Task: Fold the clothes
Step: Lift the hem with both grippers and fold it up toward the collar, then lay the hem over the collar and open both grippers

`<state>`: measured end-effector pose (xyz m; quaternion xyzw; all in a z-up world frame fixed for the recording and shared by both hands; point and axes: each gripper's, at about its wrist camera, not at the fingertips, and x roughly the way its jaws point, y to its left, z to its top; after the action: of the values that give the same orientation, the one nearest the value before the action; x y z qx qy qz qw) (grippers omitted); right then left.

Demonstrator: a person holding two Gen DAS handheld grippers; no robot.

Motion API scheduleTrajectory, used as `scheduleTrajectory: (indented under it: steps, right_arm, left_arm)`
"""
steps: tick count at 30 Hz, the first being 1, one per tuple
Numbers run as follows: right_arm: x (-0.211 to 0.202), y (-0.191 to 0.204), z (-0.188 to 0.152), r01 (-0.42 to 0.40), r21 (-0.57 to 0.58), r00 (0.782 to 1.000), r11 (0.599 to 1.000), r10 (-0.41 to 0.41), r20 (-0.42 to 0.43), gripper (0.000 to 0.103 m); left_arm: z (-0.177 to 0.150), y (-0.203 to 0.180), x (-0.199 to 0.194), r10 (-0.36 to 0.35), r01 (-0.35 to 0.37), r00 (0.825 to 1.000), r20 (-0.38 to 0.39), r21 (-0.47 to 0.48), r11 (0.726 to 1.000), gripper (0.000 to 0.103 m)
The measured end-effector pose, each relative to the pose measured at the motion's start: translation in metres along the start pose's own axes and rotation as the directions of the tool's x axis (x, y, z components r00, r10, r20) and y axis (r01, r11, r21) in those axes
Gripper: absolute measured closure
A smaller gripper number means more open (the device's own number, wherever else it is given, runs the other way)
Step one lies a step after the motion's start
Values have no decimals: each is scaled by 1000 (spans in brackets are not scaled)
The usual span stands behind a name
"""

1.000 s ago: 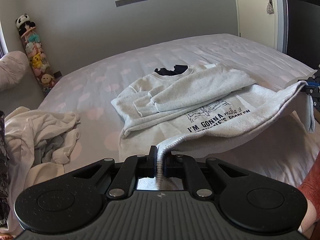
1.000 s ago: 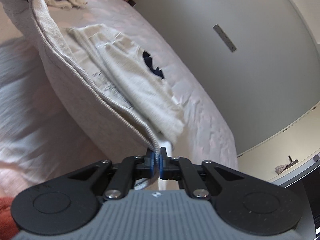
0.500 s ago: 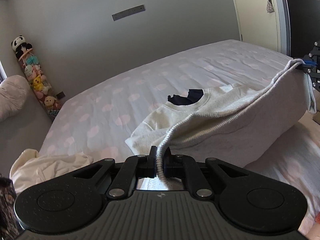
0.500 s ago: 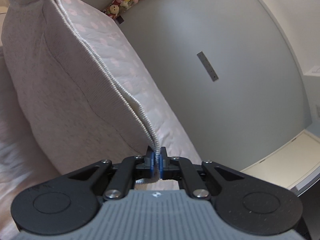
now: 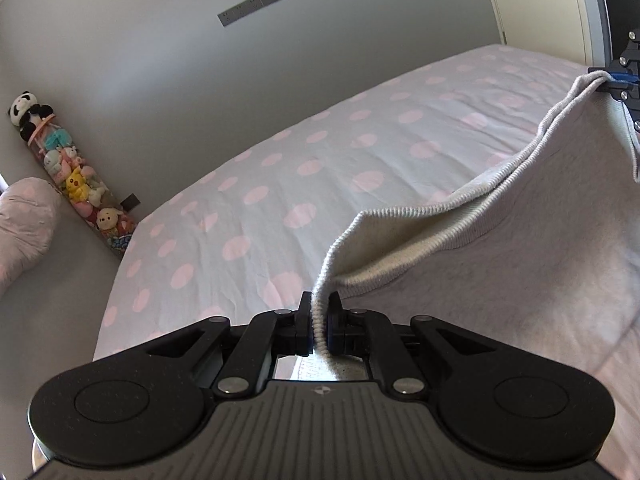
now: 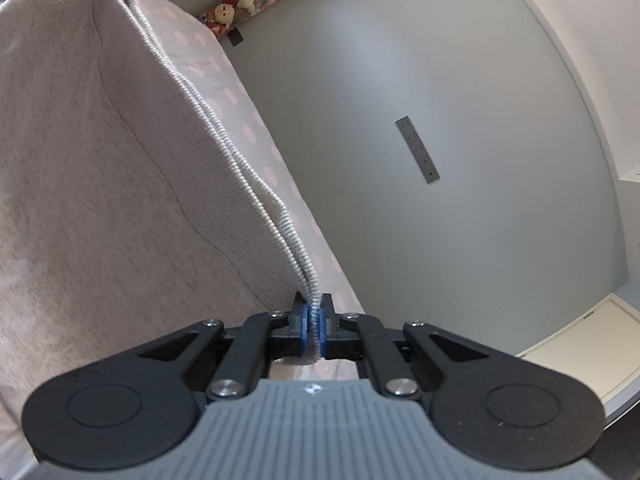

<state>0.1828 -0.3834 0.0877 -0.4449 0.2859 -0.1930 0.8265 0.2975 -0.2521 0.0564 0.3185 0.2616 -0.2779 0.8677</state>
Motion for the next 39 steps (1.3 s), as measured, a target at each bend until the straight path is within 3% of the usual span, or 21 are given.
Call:
scheduleTrajectory:
  steps: [8,14,16,19,22,24,26,32,36,39]
  right_arm:
    - [125,35,-9,-120,26,986,992,122,-110,97]
    - [172,69,-24,-186,20,970,982,186,-154,97]
    - [178,72,-26,-192,41,968,981,196,-158,96]
    - [178,67,-23,-191,73,968,979,200,-152,94]
    - [163,55,-24,-159,68,977,985,167,-134,64]
    - [150,45,-25,-151,73,979,986,159,-125,63]
    - [138,33,-22,-151,83,979,985,160,-123,57]
    - [102,2,-20,-100,92,985,991,112,-134,57]
    - [67,-23,-31,-72,130,983,989,92,-158,57]
    - [42,-34,-45,-89,198,976,976,124,-177,55]
  left_arm:
    - [-1,-13,118,-42,47,996,-84,58,997,99]
    - [-17,-24,159,-60,66,993,-104,53,996,99]
    - [-19,-26,165,-61,65,994,-96,32,997,94]
    - [-17,-25,161,-42,44,996,-81,16,999,82]
    - [-13,-21,143,-30,30,998,-64,13,999,66]
    - [-10,-17,130,-24,24,998,-53,9,1000,56]
    - [-6,-10,114,-16,16,999,-47,-2,1000,55]
    - [6,14,64,31,-33,999,-30,-39,999,54]
    - [-3,24,26,41,-41,999,-6,-60,997,51]
    - [-23,26,1,34,-35,999,-12,-76,996,50]
